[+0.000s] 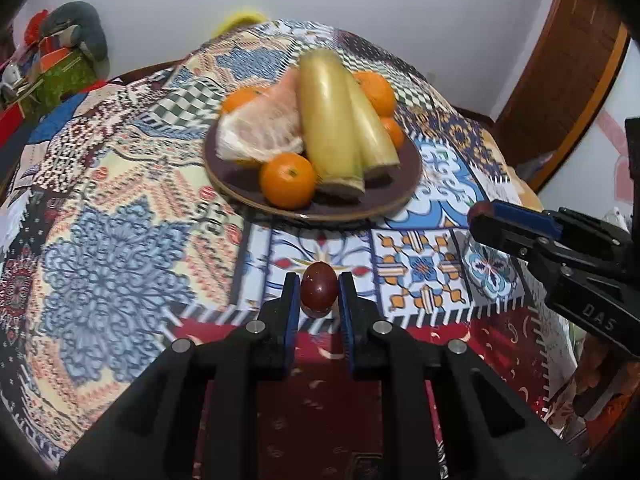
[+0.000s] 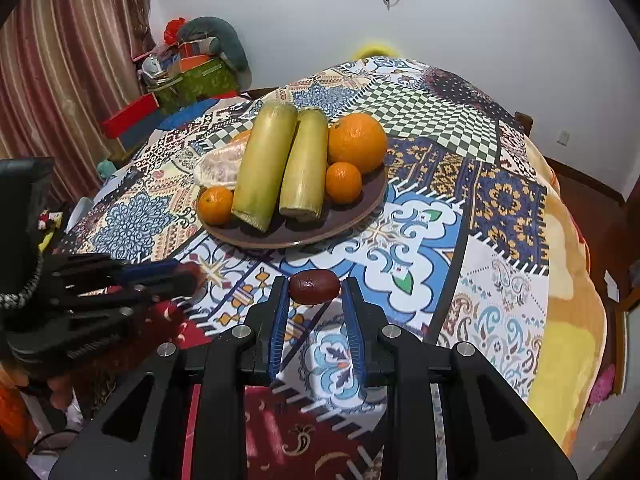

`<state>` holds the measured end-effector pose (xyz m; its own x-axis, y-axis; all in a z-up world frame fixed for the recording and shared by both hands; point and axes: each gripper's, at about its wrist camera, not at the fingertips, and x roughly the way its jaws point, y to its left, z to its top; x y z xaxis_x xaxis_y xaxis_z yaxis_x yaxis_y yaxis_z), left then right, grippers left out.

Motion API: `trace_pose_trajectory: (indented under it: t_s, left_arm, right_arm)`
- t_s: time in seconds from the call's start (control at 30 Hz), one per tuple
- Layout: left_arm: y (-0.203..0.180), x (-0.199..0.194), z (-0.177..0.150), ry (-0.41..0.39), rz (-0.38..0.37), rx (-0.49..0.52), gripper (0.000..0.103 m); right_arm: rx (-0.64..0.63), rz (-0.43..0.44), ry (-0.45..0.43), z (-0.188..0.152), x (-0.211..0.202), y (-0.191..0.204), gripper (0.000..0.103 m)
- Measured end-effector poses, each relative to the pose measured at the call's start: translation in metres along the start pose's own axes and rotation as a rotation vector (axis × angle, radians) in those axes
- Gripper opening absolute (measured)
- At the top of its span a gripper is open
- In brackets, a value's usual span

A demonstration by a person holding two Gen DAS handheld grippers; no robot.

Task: Organize fruits
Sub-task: 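Grasp a dark red date with the right tool while the left tool grasps the other, then lower both dates onto the plate and open both tools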

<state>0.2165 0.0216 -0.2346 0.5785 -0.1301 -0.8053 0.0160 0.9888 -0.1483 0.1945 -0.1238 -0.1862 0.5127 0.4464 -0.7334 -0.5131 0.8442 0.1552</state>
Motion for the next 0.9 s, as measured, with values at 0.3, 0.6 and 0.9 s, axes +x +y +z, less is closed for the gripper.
trace_pose_trajectory:
  t_s: [0.3,0.6,0.9]
  left_arm:
    - [0.012,-0.023,0.023,-0.077,-0.004,-0.019,0.018]
    - [0.008,-0.02,0.052,-0.122,-0.017,0.003,0.018]
    - [0.011,-0.005,0.067,-0.118,-0.023,0.005,0.018]
  right_arm:
    - [-0.011,0.004,-0.01,0.012,0.008,0.0,0.025]
    - [-0.008,0.006,-0.007,0.025,0.02,-0.005,0.025]
    - [-0.018,-0.009,0.02,0.031,0.038,-0.007,0.025]
